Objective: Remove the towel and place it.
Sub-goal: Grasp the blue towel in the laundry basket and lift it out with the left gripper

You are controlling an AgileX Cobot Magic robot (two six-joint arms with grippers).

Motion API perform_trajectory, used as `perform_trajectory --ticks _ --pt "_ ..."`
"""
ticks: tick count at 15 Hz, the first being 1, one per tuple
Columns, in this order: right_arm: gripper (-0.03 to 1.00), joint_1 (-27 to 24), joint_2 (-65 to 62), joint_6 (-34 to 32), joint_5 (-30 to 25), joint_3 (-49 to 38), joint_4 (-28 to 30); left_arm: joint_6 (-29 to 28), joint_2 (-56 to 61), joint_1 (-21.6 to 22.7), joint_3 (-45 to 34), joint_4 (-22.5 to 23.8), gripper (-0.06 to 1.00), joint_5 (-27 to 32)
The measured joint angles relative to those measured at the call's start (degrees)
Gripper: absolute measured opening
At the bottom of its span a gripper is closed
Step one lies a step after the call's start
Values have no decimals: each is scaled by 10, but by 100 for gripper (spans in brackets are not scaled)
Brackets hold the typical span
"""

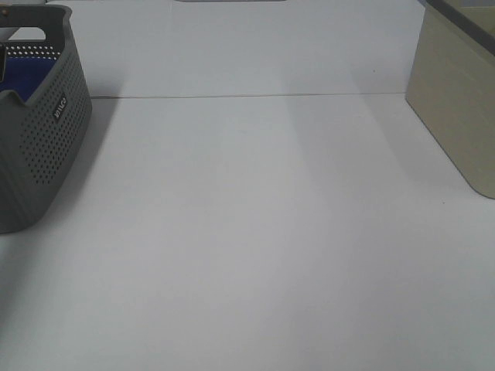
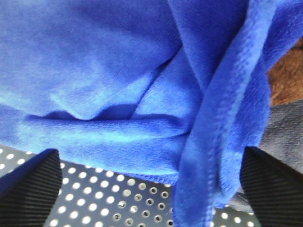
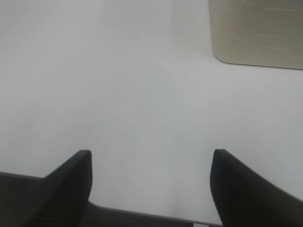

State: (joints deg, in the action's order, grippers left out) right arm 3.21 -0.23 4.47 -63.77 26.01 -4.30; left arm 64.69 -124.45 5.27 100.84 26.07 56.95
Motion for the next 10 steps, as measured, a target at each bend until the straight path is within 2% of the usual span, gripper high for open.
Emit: perform_trajectory --ticks 2,3,5,6,7,10 --pt "69 0 0 0 0 0 0 0 -1 0 0 0 81 15" --pt "69 0 0 0 0 0 0 0 -1 0 0 0 69 15" --pt "69 0 0 0 0 0 0 0 -1 0 0 0 35 15" --pt "69 0 0 0 0 0 0 -3 -1 0 0 0 22 15" --pt "69 0 0 0 0 0 0 -14 -1 0 0 0 14 15" --pt "69 0 0 0 0 0 0 -36 -1 0 0 -3 9 13"
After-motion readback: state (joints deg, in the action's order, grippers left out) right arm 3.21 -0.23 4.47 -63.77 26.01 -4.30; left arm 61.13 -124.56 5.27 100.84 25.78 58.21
